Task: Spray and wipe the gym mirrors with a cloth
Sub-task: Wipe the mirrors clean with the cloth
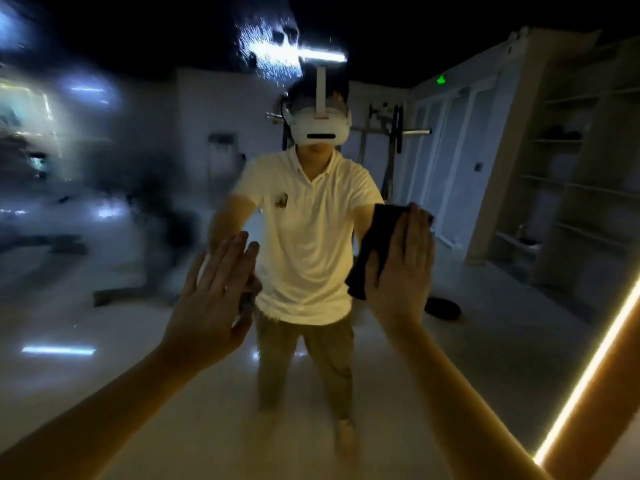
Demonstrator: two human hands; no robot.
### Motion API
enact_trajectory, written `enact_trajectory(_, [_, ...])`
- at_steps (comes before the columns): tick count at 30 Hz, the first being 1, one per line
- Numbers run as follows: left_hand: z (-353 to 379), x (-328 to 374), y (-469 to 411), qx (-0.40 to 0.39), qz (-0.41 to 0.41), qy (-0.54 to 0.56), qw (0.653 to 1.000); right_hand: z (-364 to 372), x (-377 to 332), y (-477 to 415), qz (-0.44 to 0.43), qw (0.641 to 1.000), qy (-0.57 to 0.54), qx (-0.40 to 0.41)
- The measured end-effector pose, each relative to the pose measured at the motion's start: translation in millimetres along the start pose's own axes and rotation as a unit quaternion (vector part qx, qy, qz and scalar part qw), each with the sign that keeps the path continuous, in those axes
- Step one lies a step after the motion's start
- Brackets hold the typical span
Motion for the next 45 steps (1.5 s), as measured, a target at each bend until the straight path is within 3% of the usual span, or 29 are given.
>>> enact_trajectory(3, [-18.8,-20.5,-20.7,0.026,-0.021,0.005,0.999,-18.3,-18.9,-45.0,0.056,0.997,-0.027,0.054])
enact_trajectory(7, [-45.7,-46.8,-50.1,0.06,-0.021,-0.034,0.997,-6.7,-98.4,-73.6,0.009,0.997,-0.034,0.074])
enact_trajectory(9, [-62.6,-61.0,-64.3,0.095,-0.02,-0.055,0.994,1.1,-148.7,-72.9,-0.055,0.995,-0.034,0.082])
enact_trajectory(12, [-83.0,-86.7,-85.6,0.128,-0.042,-0.066,0.989,20.5,-224.6,-55.6,-0.228,0.973,-0.003,0.037])
enact_trajectory(14, [-93.6,-105.6,-97.6,0.142,-0.058,-0.056,0.987,32.7,-247.4,-47.2,-0.334,0.942,0.032,0.009])
enact_trajectory(16, [-102.2,-117.8,-109.0,0.141,-0.043,-0.065,0.987,30.3,-242.4,-56.6,-0.379,0.924,0.054,0.015])
enact_trajectory(20, [-116.1,-127.5,-122.8,0.144,-0.003,-0.114,0.983,-4.0,-197.7,-112.1,-0.305,0.947,0.072,0.068])
enact_trajectory(25, [-134.7,-157.3,-146.1,0.16,-0.013,-0.128,0.979,-50.9,-145.7,-196.3,-0.104,0.984,0.079,0.119])
enact_trajectory(29, [-155.6,-180.1,-159.0,0.192,-0.009,-0.146,0.97,-65.5,-154.2,-228.8,0.024,0.987,0.049,0.149])
enact_trajectory(35, [-164.2,-204.3,-164.8,0.204,0.009,-0.153,0.967,-32.2,-287.5,-206.6,-0.099,0.983,0.075,0.138])
enact_trajectory(38, [-169.9,-217.4,-165.3,0.226,0.003,-0.165,0.96,-13.6,-339.1,-181.4,-0.203,0.967,0.09,0.126])
enact_trajectory(42, [-177.0,-246.5,-172.0,0.23,-0.035,-0.171,0.958,-5.7,-346.8,-173.3,-0.316,0.934,0.125,0.108])
enact_trajectory(45, [-176.6,-248.2,-173.6,0.229,-0.037,-0.163,0.959,-27.2,-305.1,-204.8,-0.269,0.947,0.13,0.115])
Point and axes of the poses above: each hand's wrist, its own y-axis away from the middle knuckle, its own z-axis out of the palm, x = y × z, the point moved 9 cm from there along -y, towards the middle knuckle, and after that the axes turned 14 degrees about z, right-handed, at the moved point
